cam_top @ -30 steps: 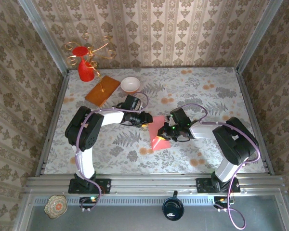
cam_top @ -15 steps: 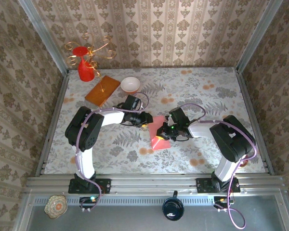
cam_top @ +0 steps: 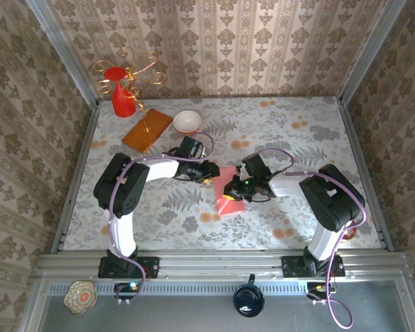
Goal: Fold a paper plane with a square sheet of paper (pick it up from the middle)
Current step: Fold the triangle a second time at the center of the table.
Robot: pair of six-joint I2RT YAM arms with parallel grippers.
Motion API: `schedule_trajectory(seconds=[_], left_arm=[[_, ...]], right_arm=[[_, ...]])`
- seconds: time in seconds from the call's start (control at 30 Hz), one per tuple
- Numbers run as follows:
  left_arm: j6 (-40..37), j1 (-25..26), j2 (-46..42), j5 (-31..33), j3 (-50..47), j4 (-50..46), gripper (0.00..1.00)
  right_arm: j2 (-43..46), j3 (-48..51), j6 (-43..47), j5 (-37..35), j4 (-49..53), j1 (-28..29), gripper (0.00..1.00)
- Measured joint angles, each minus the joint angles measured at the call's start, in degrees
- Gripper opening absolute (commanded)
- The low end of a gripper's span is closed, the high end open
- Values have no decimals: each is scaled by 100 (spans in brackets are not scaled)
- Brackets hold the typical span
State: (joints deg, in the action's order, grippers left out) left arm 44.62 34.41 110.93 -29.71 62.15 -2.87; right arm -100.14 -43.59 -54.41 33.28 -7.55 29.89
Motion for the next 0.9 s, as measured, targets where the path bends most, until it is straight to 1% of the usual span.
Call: schedule_trajectory(seconds=[0.9], left_arm=[[37, 87, -4, 111, 20, 59, 37]], right_arm=[[-122, -59, 153, 11, 238, 0, 0]])
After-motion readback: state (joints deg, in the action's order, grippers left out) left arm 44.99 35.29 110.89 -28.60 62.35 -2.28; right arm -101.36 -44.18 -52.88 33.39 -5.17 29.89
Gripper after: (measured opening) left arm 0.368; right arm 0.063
